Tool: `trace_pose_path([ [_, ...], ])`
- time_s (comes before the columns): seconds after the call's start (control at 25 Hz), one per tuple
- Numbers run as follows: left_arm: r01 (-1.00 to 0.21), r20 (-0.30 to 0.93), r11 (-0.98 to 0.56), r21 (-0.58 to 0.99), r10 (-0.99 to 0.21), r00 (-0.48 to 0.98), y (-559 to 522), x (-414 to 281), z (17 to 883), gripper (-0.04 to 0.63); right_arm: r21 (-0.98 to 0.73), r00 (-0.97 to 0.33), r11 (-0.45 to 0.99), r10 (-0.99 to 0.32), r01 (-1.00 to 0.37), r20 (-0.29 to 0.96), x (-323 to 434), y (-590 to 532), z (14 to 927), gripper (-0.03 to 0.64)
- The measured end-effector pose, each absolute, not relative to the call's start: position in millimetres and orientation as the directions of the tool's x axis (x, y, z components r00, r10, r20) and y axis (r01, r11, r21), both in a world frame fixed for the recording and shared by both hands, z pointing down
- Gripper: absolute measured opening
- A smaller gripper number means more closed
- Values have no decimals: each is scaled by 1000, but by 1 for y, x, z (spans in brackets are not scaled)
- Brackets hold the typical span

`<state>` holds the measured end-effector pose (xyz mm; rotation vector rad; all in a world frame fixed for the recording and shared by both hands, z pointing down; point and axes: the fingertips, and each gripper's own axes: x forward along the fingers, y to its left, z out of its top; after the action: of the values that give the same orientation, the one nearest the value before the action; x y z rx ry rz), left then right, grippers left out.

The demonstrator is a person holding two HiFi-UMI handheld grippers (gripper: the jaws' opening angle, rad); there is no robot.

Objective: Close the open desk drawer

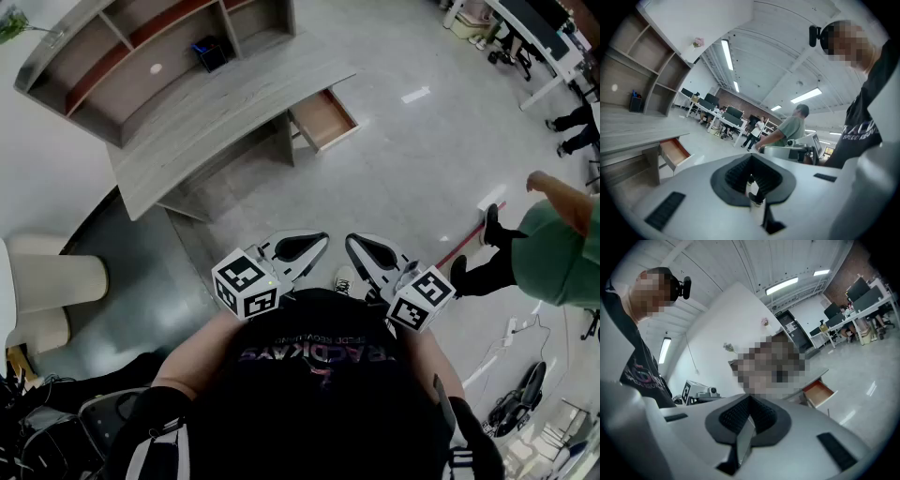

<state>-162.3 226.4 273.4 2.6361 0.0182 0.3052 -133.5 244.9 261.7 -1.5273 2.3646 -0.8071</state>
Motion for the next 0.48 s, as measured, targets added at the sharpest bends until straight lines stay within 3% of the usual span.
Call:
trace_pose_path([
  [0.48,-40,217,-885,464,69,974,220,-162,274,6,-545,-446,321,-888,-774,110,-135,237,262,15],
])
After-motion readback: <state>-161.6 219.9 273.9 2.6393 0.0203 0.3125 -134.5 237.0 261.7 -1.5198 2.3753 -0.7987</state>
